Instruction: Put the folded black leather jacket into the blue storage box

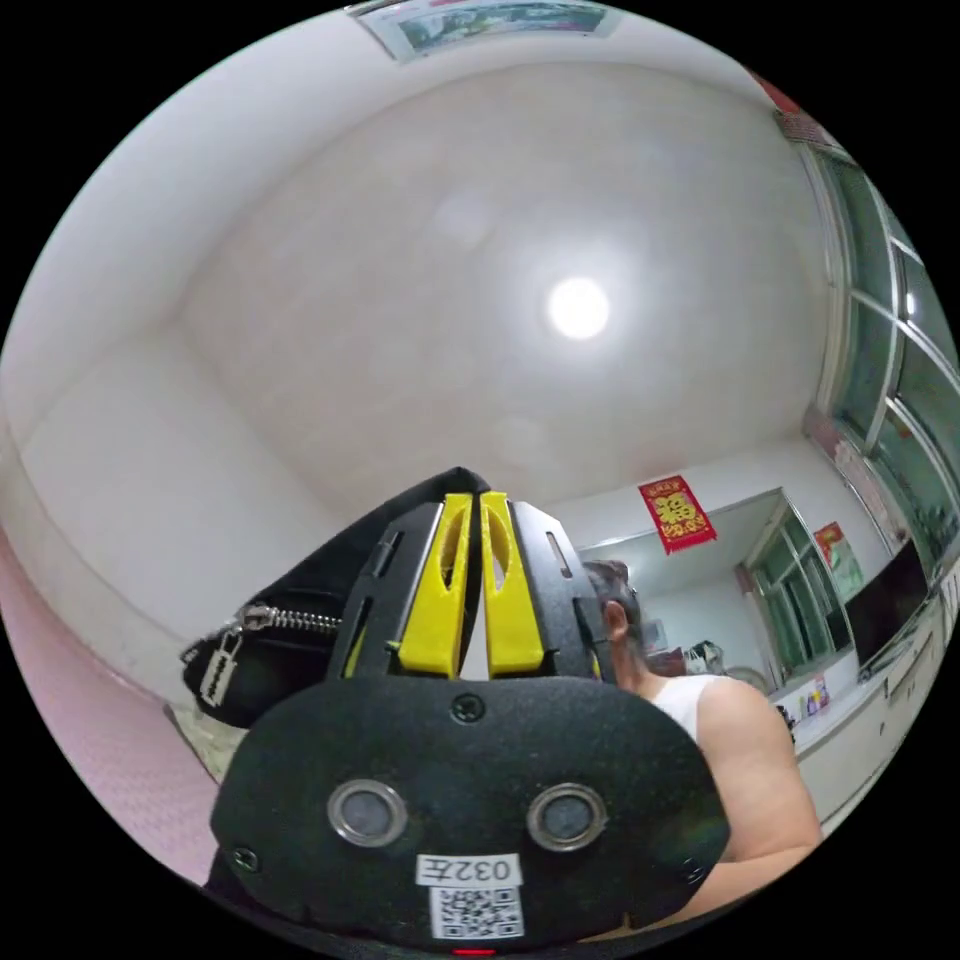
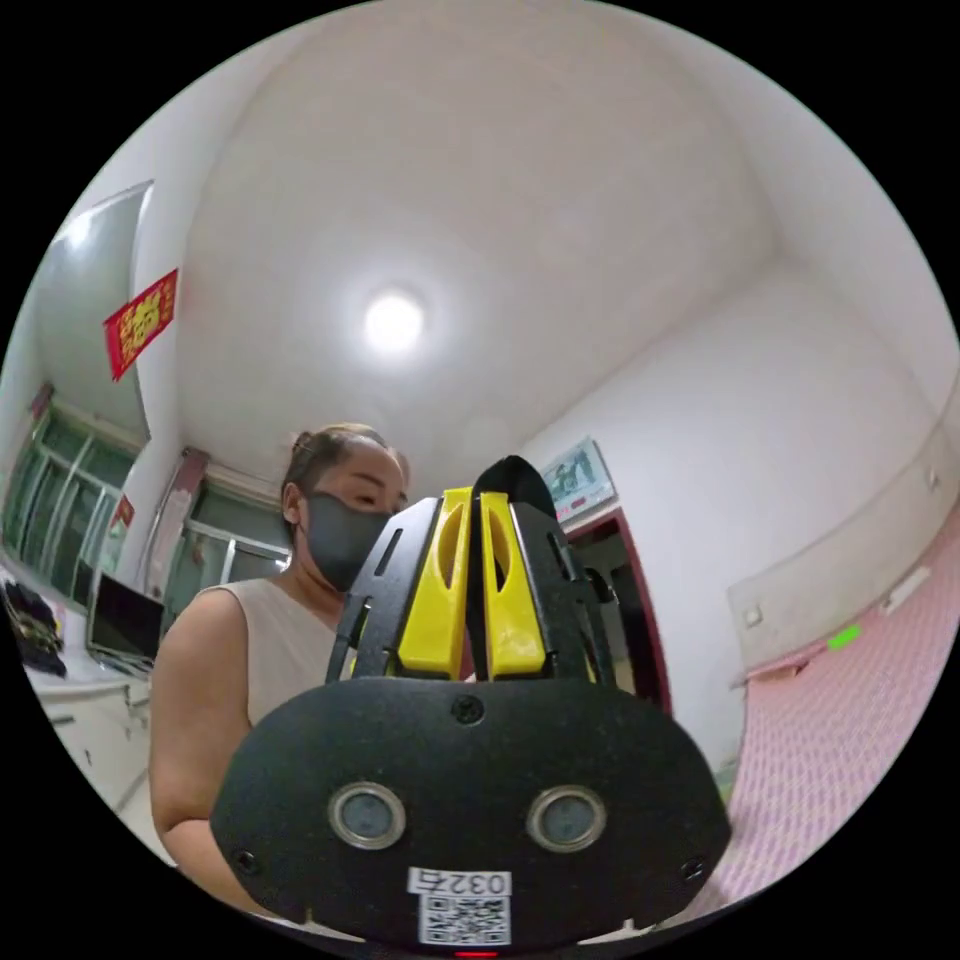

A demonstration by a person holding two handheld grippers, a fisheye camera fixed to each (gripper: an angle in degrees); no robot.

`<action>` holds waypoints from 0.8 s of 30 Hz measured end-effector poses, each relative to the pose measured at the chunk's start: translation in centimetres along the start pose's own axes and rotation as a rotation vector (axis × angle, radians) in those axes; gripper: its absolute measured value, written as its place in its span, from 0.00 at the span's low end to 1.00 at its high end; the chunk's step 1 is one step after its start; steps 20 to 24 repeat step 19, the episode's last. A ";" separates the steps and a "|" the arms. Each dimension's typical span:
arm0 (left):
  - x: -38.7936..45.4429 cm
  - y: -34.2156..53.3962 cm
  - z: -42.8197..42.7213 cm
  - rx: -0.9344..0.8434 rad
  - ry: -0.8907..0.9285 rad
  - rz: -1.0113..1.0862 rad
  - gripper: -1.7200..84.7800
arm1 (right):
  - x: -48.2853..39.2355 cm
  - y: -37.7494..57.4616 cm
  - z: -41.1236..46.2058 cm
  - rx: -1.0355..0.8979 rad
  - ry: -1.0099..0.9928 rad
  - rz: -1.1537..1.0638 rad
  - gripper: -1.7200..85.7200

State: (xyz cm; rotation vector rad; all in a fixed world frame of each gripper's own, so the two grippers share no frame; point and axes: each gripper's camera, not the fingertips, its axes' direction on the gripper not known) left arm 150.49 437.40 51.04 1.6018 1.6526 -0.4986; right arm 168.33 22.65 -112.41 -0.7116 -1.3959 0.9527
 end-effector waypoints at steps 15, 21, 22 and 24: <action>-50.6 5.3 -7.0 -0.425 -0.833 -0.545 0.06 | -14.2 10.3 -7.2 0.333 0.915 -0.088 0.01; -54.5 21.7 -15.7 -0.570 -0.712 -0.871 0.05 | -13.6 18.9 -6.6 0.596 1.120 0.100 0.01; -54.5 21.7 -15.7 -0.570 -0.712 -0.871 0.05 | -13.6 18.9 -6.6 0.596 1.120 0.100 0.01; -54.5 21.7 -15.7 -0.570 -0.712 -0.871 0.05 | -13.6 18.9 -6.6 0.596 1.120 0.100 0.01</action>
